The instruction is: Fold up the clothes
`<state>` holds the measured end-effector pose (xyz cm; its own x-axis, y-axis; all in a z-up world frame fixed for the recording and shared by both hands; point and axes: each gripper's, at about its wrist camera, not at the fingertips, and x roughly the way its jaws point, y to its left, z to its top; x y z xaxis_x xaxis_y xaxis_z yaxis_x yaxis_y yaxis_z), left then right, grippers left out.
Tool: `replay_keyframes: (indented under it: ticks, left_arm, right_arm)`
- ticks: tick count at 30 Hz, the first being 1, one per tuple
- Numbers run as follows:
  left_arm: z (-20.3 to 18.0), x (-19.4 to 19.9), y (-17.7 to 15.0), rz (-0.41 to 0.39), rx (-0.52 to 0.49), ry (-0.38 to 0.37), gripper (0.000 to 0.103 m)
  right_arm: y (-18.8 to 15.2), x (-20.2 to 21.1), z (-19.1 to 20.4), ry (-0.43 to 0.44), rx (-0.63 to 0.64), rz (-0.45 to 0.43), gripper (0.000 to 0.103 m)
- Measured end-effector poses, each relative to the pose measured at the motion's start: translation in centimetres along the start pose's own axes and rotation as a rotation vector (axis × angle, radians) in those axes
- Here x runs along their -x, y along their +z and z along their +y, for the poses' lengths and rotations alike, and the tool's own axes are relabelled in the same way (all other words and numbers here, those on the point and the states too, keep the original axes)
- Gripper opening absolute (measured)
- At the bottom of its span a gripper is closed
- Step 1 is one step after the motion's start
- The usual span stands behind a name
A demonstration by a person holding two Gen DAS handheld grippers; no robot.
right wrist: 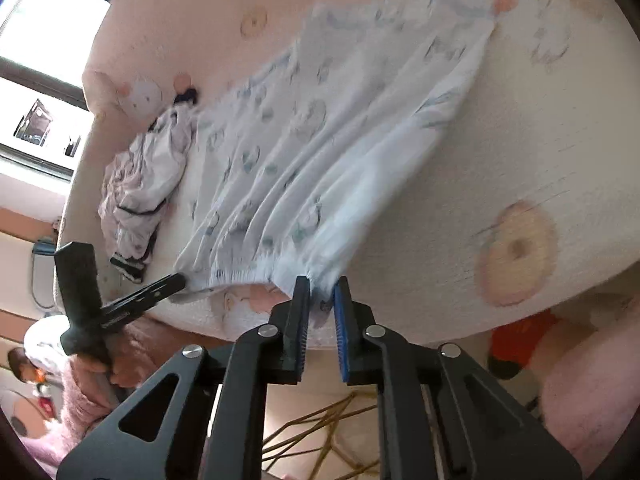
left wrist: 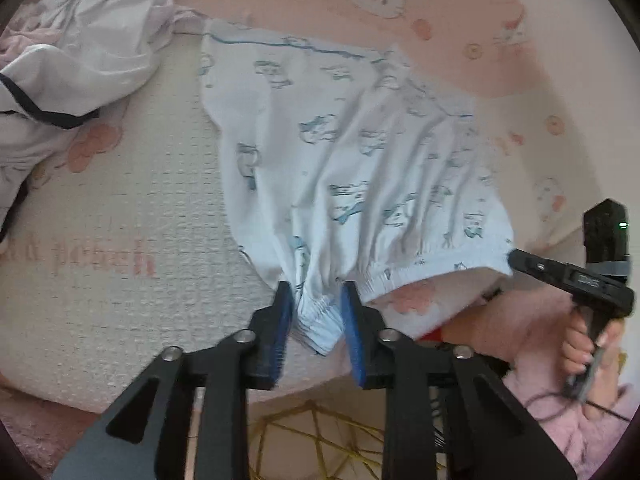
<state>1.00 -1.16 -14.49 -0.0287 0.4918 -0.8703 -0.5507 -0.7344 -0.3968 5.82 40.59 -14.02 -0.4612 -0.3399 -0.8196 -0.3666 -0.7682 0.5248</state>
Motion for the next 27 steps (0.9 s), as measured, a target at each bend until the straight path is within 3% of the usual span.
replay_keyframes:
  ticks: [1, 5, 8, 10, 11, 14, 16, 17, 18, 23, 25, 27]
  left_arm:
    - [0.1, 0.0, -0.1, 0.007, 0.006, -0.005, 0.041]
    - [1.0, -0.7, -0.3, 0.041, 0.074, -0.022, 0.042]
    - [2.2, -1.5, -0.4, 0.066, 0.151, -0.058, 0.042]
    - [2.9, -1.6, -1.0, 0.078, 0.174, -0.075, 0.042]
    - [3.2, -1.7, -1.3, 0.084, 0.185, -0.083, 0.042]
    - [3.7, -2.1, -1.8, 0.101, 0.214, -0.113, 0.042]
    - [3.9, -2.0, -1.8, 0.094, 0.229, -0.124, 0.042]
    - [3.9, -2.0, -1.8, 0.091, 0.236, -0.129, 0.042]
    - [4.0, -1.9, -1.8, 0.088, 0.244, -0.134, 0.042]
    - [5.3, -0.8, -1.9, 0.078, 0.26, -0.139, 0.042]
    - [5.3, -1.2, -2.0, 0.093, 0.264, -0.145, 0.042]
    - [4.9, -1.2, -2.0, 0.099, 0.246, -0.129, 0.042]
  right_arm:
    - [-0.6, 1.0, -0.6, -0.031, 0.001, -0.01, 0.009]
    - [-0.3, -1.1, -1.8, -0.194, -0.075, 0.046, 0.009]
    - [0.2, -1.5, -1.7, -0.139, -0.116, 0.038, 0.018]
    - [0.8, -1.9, -0.6, -0.052, -0.124, 0.007, 0.064]
    - [0.9, -2.7, 0.0, -0.063, -0.109, 0.011, 0.066]
    - [1.1, -5.4, 1.4, -0.121, -0.052, 0.045, 0.061]
    - [0.8, -6.7, 2.5, -0.211, 0.022, 0.054, 0.035]
    - [0.8, -6.8, 3.2, -0.218, 0.06, 0.059, 0.018]
    - [0.7, -6.8, 3.7, -0.224, 0.094, 0.063, 0.006]
    - [0.4, -2.5, 1.5, -0.215, -0.004, 0.012, 0.005]
    - [0.2, -1.4, 0.2, -0.254, -0.04, -0.002, 0.005]
    - [0.0, -0.5, -1.0, -0.238, -0.092, -0.001, 0.008]
